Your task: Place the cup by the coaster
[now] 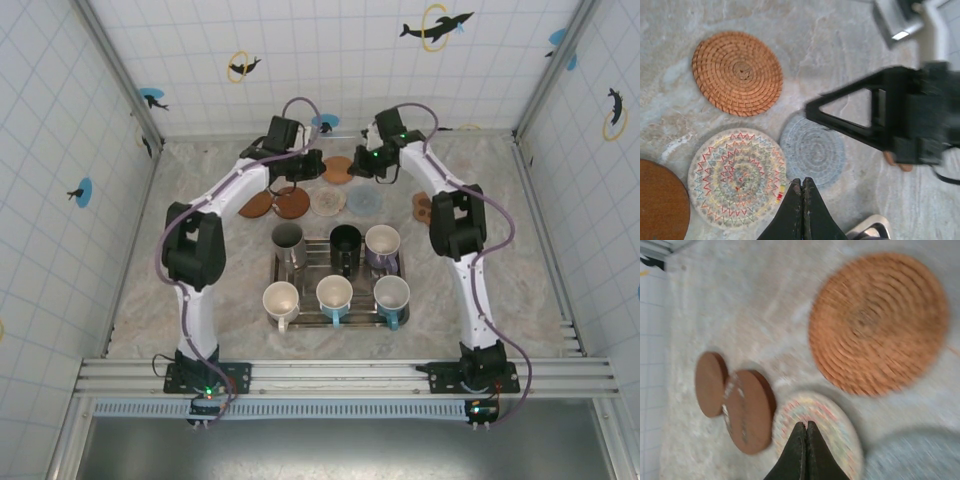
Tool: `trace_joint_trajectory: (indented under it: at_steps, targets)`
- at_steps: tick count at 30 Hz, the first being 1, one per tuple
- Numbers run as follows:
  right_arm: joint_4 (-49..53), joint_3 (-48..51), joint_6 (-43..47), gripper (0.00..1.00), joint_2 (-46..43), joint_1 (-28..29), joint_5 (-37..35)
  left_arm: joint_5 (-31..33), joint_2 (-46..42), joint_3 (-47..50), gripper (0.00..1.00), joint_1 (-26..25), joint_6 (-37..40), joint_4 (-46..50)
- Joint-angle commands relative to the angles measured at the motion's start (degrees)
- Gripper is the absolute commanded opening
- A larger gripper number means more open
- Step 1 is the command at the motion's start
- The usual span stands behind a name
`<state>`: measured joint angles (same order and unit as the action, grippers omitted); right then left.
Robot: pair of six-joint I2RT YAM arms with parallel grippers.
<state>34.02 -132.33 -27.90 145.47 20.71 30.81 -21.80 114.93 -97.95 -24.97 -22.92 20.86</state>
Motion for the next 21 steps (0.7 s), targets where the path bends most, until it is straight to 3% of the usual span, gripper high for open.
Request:
trace_joint_trajectory:
  at_steps: [1,9,16,21]
  targets:
    - [-9.5,-4.0,-8.0,0.01,5.7,1.0,3.3,0.2,-5.3,3.1,0.00,0.5,0.4,-4.6]
    - [-23.9,-5.9,-18.7,0.00,11.4,1.6,-0.4,1.0,-9.2,6.3,0.00,0.5,1.2,-5.6]
    - [-25.8,-9.2,-21.2,0.00,15.2,1.2,-2.5,0.7,-9.3,8.6,0.00,0.5,1.2,-6.0]
    - [-20.7,-9.1,-18.9,0.00,15.6,0.8,-4.2,0.8,-9.4,9.3,0.00,0.5,1.2,-6.1]
